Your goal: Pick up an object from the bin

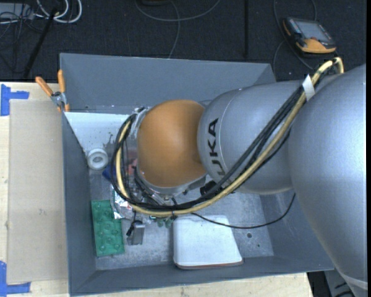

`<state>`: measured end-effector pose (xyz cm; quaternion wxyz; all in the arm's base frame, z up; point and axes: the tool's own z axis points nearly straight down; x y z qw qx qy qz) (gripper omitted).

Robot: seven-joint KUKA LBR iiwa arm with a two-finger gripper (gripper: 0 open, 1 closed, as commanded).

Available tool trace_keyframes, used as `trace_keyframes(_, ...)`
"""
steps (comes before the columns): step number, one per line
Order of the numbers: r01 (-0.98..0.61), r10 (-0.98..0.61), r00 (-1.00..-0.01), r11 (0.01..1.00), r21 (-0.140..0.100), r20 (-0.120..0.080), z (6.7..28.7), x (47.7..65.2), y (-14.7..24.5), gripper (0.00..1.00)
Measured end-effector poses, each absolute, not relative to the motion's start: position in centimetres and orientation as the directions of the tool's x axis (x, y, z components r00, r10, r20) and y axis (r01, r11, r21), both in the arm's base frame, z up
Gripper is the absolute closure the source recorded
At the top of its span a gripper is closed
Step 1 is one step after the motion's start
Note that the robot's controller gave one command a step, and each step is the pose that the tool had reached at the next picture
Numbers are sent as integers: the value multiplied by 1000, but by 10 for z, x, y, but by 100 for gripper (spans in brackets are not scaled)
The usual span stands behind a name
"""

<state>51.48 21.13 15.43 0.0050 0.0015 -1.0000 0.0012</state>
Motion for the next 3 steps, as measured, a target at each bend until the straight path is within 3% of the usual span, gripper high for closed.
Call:
trace_keyframes(1, -385, -385, -923, 923, 0, 6, 68, 503, 246, 0)
trace_keyframes(3, -374, -374, -927, 927, 2, 8, 68, 504, 245, 0)
